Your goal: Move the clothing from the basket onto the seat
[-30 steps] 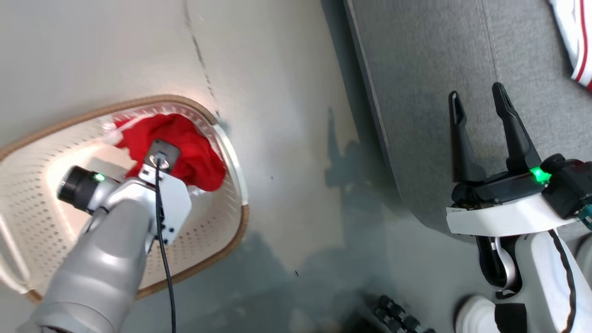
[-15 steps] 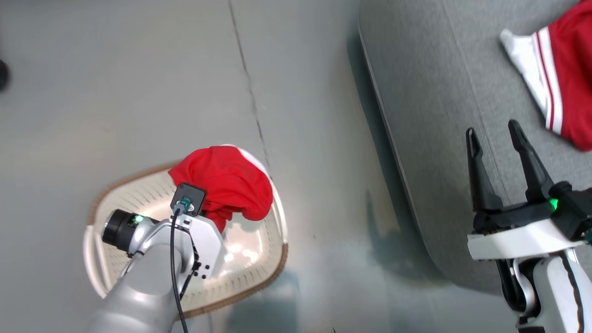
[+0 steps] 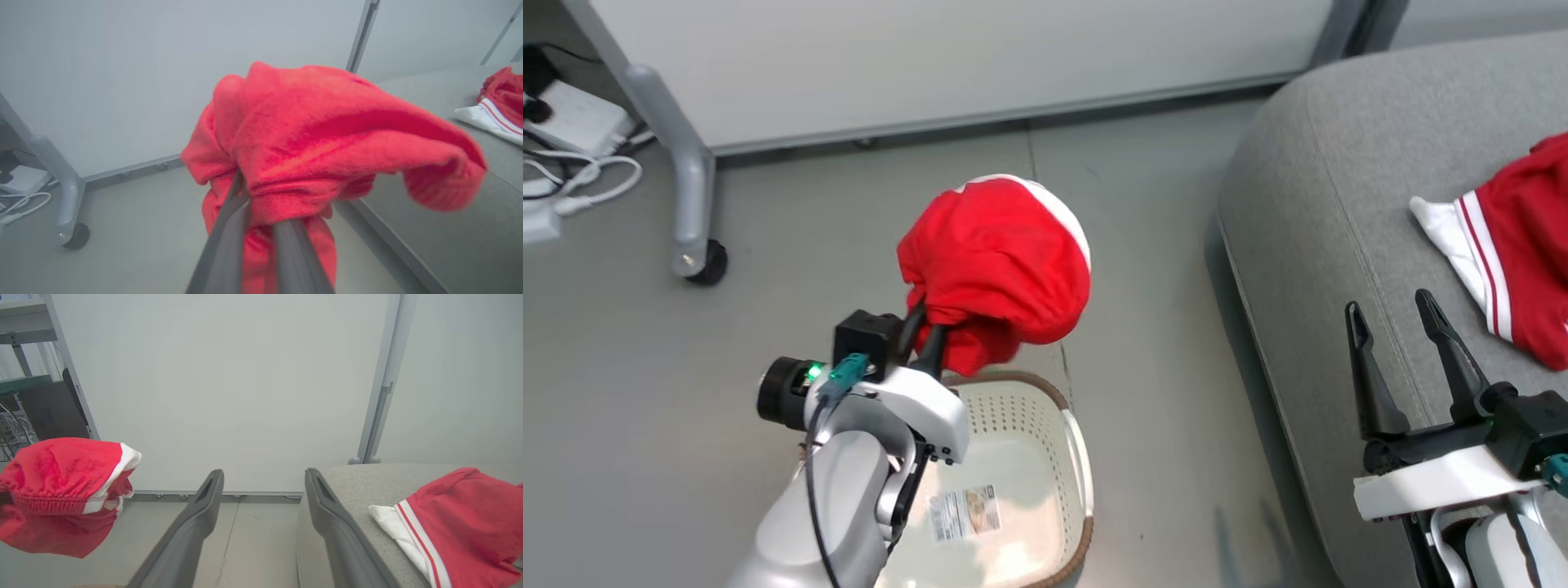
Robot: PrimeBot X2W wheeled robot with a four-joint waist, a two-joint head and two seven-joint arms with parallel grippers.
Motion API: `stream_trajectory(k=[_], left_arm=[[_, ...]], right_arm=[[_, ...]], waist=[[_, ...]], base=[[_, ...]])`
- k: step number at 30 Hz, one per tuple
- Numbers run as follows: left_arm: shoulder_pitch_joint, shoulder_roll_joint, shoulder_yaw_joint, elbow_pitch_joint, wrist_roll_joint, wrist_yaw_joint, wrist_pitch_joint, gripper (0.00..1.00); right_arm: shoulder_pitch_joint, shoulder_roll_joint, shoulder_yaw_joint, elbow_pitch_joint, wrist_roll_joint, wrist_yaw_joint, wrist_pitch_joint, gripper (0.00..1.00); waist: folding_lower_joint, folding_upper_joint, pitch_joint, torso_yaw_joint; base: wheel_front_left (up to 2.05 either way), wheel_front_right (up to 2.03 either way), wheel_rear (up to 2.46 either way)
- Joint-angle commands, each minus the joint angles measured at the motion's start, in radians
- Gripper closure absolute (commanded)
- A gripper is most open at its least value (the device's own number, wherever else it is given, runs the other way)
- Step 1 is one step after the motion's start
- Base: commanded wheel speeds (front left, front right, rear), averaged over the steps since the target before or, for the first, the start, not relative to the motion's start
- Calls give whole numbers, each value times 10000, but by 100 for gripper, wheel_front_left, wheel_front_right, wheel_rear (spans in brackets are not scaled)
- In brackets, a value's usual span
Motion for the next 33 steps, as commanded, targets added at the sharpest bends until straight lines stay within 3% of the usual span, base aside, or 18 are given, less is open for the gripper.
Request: stream_trajectory(k=[1,8,14,24,33], left_arm=[[349,108,443,-726,199,71,-18,100],[1965,-2,2260,-4044,1095,-127,-14,100],[2750,-99,3058,-6234,1343,-510,-13,100],[2925,-102,2869,-8711,817,-382,-13,100],[3232,-96,1439,-8764,489,-1193,-12,100]], right_arm=[[140,-49,20,-63,28,-2,-30,0],[578,-173,372,-232,227,-1,-30,0],[821,-258,535,-487,287,-1,-30,0],[1049,-329,538,-469,270,-1,-30,0],[1071,-310,659,-437,310,-1,-28,0]], waist=[[0,0,-628,397],[0,0,-1506,508],[0,0,-1941,556],[0,0,-2215,650],[0,0,-2327,576]], base=[[0,0,0],[0,0,0],[0,0,0],[0,0,0],[0,0,0]])
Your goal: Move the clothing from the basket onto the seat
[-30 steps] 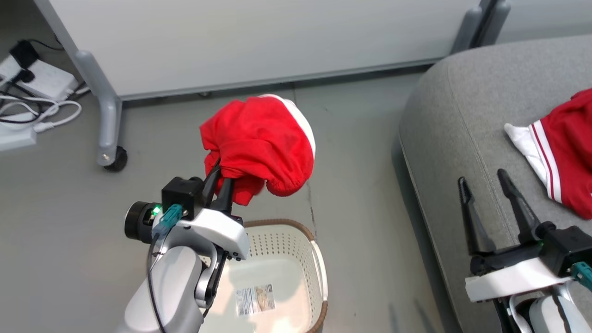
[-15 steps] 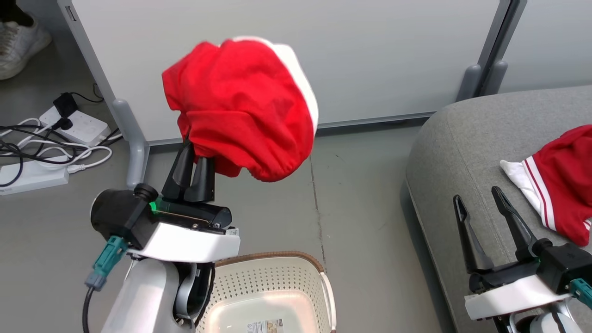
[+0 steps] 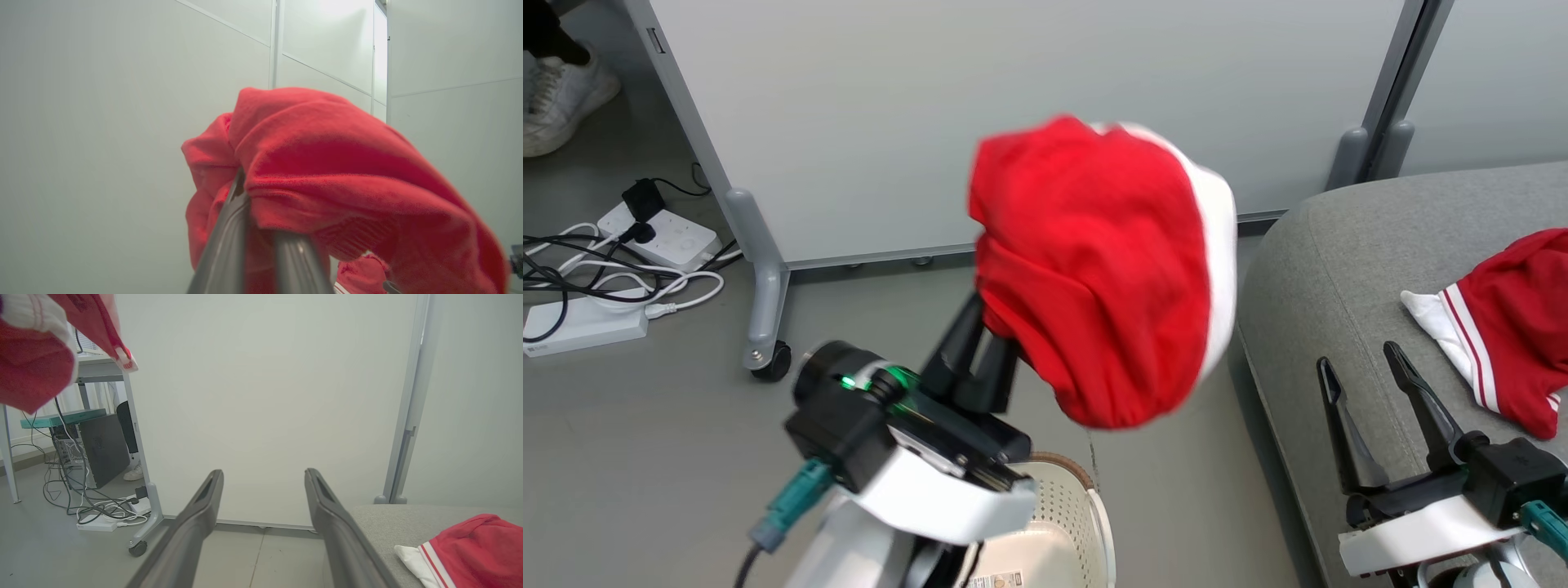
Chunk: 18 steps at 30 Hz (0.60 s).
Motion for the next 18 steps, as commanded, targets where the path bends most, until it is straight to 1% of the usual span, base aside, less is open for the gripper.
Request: stream_trajectory(k=[1,5,8,14,18], left_arm=[[127,37,-125,117,-16,-116,-4,100],[260,35,-962,654,-162,-540,-6,100],[319,41,-1312,883,-296,-675,-6,100],[190,36,-1266,898,-338,-747,-4,100],[190,36,-1003,752,-457,-708,-4,100]], right_arm=[[44,-36,-16,-26,19,1,-30,0],[36,12,-19,-77,-4,1,-28,0],[89,19,-36,-87,-26,1,-30,0],[101,-2,-96,-64,-53,1,-30,0],[57,-15,-110,-79,-58,1,-30,0]], waist=[[0,0,17,-20],[0,0,78,-80],[0,0,113,-109],[0,0,120,-108],[0,0,88,-100]], base=[[0,0,0],[0,0,0],[0,0,0],[0,0,0],[0,0,0]])
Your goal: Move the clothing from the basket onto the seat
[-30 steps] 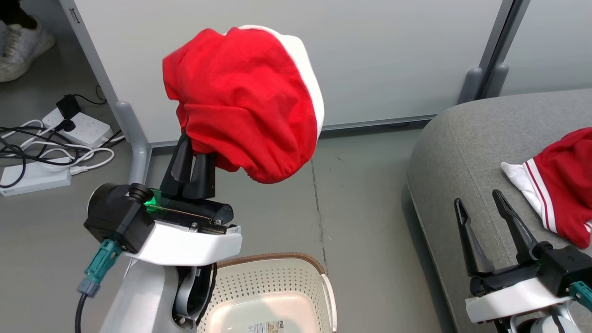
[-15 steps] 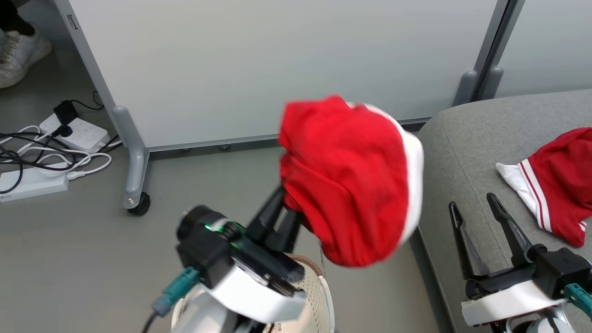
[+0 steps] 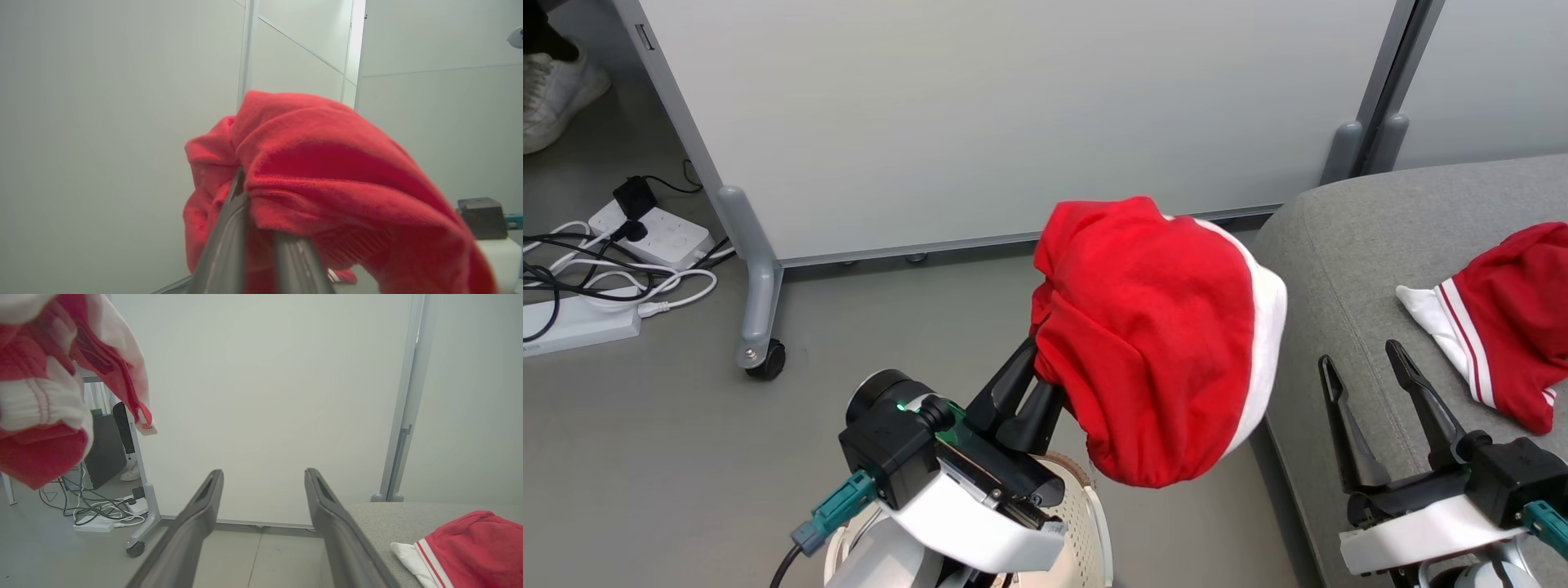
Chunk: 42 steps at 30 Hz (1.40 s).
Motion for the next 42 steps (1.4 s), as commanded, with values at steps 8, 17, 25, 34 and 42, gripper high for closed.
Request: stream_trajectory(k=[8,17,25,34,42], left_arm=[[22,28,179,-110,77,-19,-5,100],[-91,29,168,-140,80,-2,-5,100],[-65,27,266,-149,110,-8,-5,100],[-127,29,-118,346,-165,-70,-5,100],[-281,27,-593,818,-277,-118,-5,100]], right_arm=[[29,-238,165,-68,-318,0,-30,0],[-44,-1130,817,-600,-825,0,-28,0],[-99,-2055,2126,-2124,-606,0,-28,0],[-529,-2378,2924,-2673,-1560,0,-28,0],[-789,-2224,3108,-2481,-2067,0,-28,0]], waist=[[0,0,-15,55],[0,0,32,3],[0,0,56,-98],[0,0,64,-77],[0,0,-3,107]], base=[[0,0,0],[0,0,0],[0,0,0],[0,0,0],[0,0,0]])
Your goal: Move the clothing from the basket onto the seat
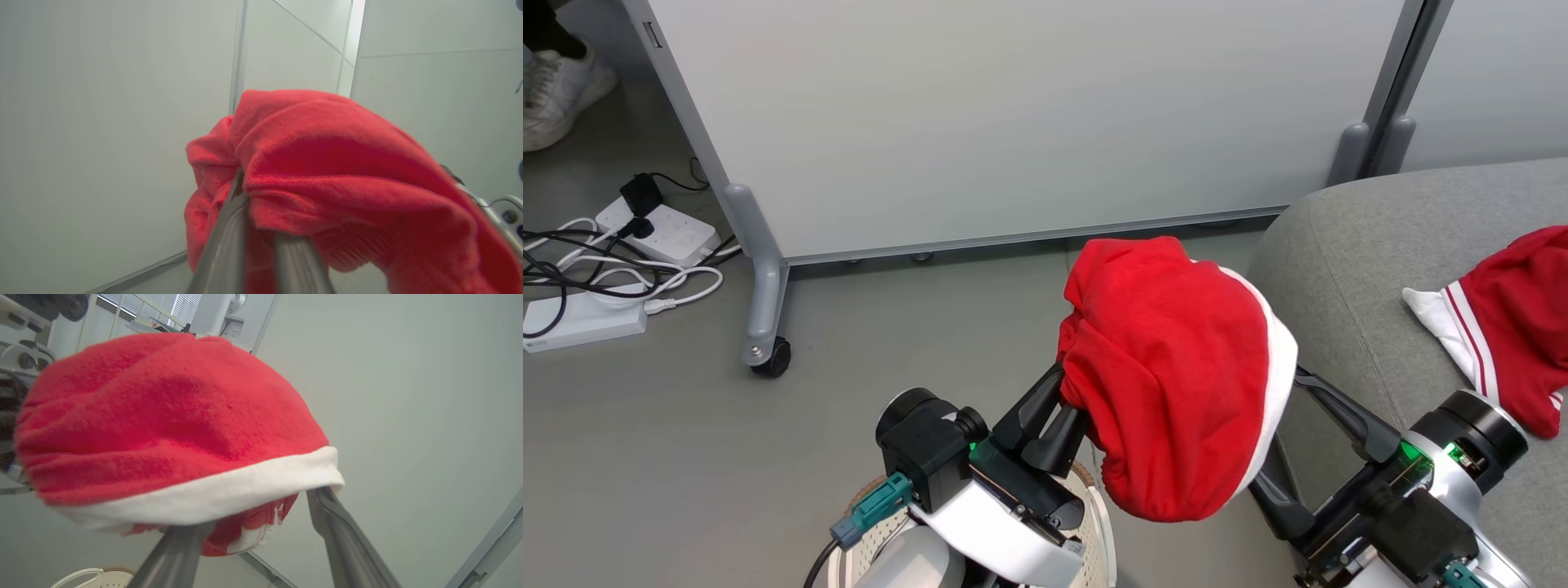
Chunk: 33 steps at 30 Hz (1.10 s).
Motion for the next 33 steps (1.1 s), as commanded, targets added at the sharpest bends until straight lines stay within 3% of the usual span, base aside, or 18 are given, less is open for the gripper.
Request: stream_trajectory(k=[1,24,26,27,33], left_arm=[[-181,30,-41,16,-80,-44,-5,100],[-201,30,-1247,327,-359,-63,-3,100],[-185,30,-1262,353,-354,-64,-3,100],[-174,30,-1259,372,-349,-64,-3,100],[-128,33,-1224,492,-221,-57,-5,100]], right_arm=[[-140,48,16,83,-107,-2,-28,0],[-494,672,512,1270,465,-2,-28,0],[-458,754,432,1308,587,-2,-28,61],[-438,800,383,1333,678,-2,-26,100],[-411,927,204,1270,804,-2,-28,100]], waist=[[0,-1,-26,48],[0,-1,-137,256],[0,-1,-140,244],[0,-1,-142,238],[0,-1,-139,200]], base=[[0,0,0],[0,0,0],[0,0,0],[0,0,0],[0,0,0]])
